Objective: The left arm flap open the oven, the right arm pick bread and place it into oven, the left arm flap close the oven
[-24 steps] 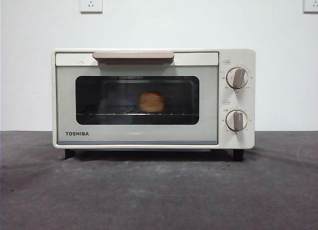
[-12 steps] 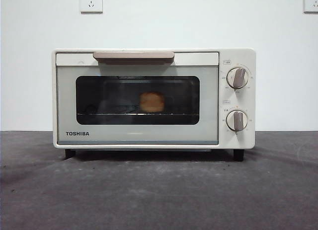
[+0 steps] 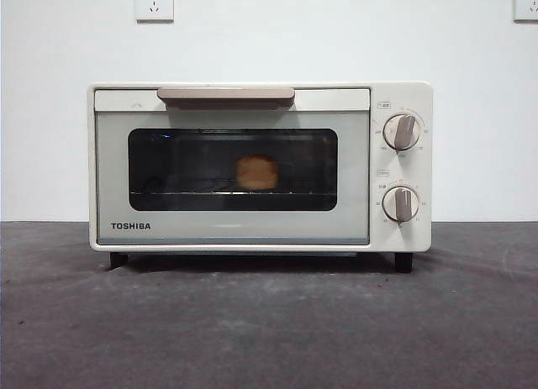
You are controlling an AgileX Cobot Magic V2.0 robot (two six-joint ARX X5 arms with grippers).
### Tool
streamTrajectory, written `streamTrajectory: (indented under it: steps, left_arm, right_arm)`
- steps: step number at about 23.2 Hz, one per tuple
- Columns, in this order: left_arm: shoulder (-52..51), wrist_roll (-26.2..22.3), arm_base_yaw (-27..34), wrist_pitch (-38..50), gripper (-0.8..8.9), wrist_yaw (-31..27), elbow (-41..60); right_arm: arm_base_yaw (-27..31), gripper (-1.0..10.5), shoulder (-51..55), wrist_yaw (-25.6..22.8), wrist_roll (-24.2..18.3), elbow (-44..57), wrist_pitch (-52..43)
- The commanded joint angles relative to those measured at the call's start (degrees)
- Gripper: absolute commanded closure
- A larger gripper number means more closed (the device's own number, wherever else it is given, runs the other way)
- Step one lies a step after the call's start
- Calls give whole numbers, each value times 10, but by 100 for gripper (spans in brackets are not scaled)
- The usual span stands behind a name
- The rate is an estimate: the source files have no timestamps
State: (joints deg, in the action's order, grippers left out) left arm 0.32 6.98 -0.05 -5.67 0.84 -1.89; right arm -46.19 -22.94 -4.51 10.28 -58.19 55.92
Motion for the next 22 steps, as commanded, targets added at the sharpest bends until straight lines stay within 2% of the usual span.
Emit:
streamTrajectory:
  steps: [1, 7, 10, 22]
  left_arm:
    - [-1, -3, 0, -4, 788, -11, 12]
    - [-1, -29, 0, -19, 788, -13, 12]
    - [-1, -49, 0, -54, 788, -14, 12]
    - [-1, -47, 0, -51, 788, -14, 12]
  right_arm:
    - [-5, 929, -1, 0, -3, -11, -6]
    - [-5, 929, -1, 0, -3, -11, -6]
    - [-5, 929, -1, 0, -3, -11, -6]
    - [-5, 928, -1, 0, -3, -11, -6]
